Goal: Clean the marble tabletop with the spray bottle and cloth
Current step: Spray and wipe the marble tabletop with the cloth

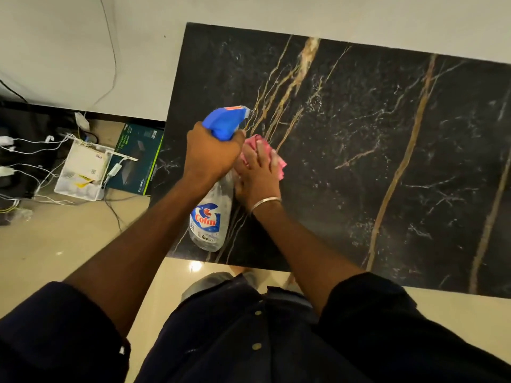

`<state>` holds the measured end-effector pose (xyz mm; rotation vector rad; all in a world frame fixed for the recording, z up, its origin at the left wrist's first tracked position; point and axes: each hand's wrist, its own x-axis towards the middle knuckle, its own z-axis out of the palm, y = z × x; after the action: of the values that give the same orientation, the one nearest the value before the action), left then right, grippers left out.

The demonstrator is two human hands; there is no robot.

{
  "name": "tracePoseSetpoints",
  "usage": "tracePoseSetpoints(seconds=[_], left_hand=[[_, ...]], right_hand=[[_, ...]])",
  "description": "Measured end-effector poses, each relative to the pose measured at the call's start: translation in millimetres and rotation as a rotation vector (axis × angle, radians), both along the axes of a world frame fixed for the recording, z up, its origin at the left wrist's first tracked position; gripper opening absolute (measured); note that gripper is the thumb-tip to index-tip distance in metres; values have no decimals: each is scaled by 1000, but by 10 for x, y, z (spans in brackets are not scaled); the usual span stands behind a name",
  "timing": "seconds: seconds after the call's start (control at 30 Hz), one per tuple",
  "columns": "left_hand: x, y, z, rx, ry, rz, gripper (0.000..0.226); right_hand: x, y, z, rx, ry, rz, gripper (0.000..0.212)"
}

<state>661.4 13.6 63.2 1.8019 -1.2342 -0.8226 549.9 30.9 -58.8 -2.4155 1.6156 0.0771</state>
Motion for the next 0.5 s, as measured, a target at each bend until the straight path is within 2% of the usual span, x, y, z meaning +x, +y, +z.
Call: tracePoseSetpoints(seconds=[0.07,0.13,0.27,0.33,0.5], left_hand=[[46,-36,17,-6,9,-11,27],[49,-80,62,-14,22,-22,24],[-100,-151,204,-10,65,-40,18],[-240,-166,263,-16,90,-77,13],[-649,-166,399,-50,136,-103,15]], right_hand=[[40,202,8,11,1,168,58],[-139,470,37,-18,-86,309,53],[-972,834,-62,-31,-84,456,59],[-1493,838,-66,-68,-101,323,61],[-2558,445,50,-67,-88,-308,50]])
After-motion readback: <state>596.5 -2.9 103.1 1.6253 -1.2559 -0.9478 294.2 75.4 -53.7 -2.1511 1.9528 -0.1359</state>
